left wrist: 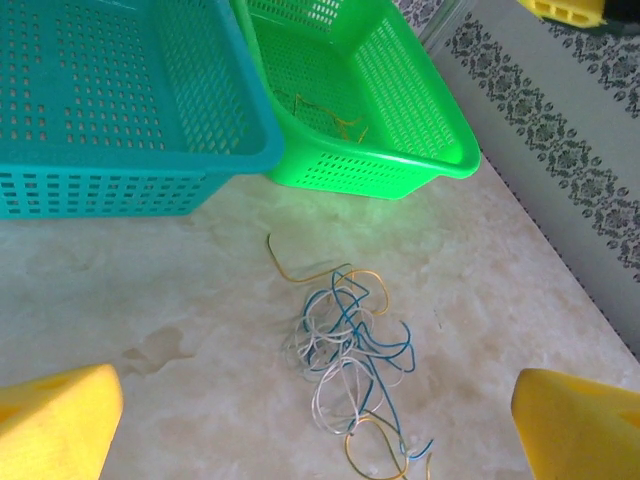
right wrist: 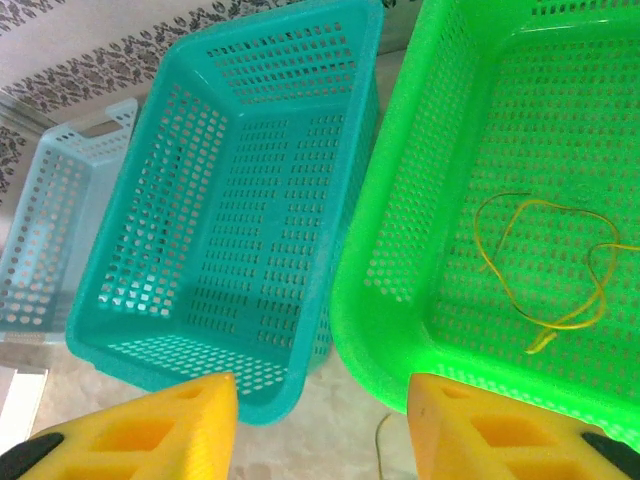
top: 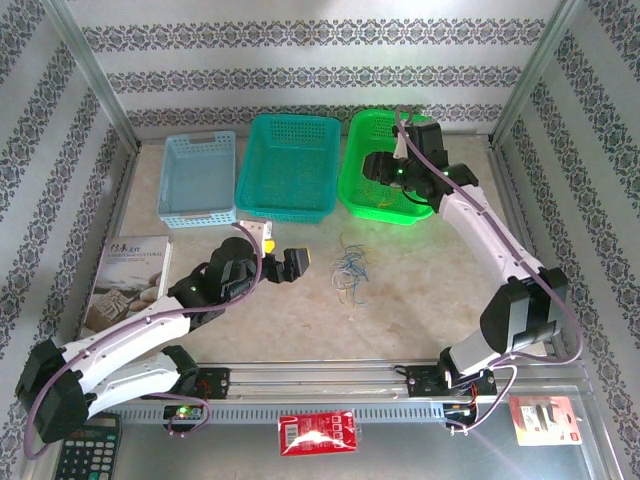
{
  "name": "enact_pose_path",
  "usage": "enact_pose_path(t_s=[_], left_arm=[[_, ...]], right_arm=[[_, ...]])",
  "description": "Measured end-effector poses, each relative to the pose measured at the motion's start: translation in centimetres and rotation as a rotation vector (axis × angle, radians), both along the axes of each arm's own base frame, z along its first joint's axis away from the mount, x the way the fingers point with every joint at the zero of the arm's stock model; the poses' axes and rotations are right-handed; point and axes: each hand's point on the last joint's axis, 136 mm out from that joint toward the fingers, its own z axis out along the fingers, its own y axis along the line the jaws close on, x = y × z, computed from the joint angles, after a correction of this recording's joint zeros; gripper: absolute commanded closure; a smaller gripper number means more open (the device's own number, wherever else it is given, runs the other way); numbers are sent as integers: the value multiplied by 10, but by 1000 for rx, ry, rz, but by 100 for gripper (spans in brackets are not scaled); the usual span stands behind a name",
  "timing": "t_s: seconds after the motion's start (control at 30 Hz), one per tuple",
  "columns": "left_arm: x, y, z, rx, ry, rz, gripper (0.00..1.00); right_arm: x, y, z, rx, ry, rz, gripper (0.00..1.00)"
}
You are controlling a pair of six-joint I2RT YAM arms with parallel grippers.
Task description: Untangle the cables
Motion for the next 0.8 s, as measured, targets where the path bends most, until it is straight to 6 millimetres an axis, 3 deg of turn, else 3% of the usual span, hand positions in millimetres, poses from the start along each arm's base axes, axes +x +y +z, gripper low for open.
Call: enact_pose_path(t_s=[0.13, 0.3, 0.57, 0.7, 0.8], left_arm=[[4, -3, 8, -7, 8, 5, 0], [7, -5, 4, 4, 36, 11, 0], [18, -16, 5, 7, 69, 9, 0], [20, -20, -7, 14, 108, 8, 0], [22, -23, -19, 24, 143, 8, 0]], right_arm=[[-15, -4, 0, -8, 19, 8, 51], [-37, -5, -12, -5, 69, 28, 51], [-85, 9, -29, 6, 117, 110, 51], [-105, 12, -30, 23, 106, 127, 52], [-128, 16, -46, 37, 122, 140, 52]])
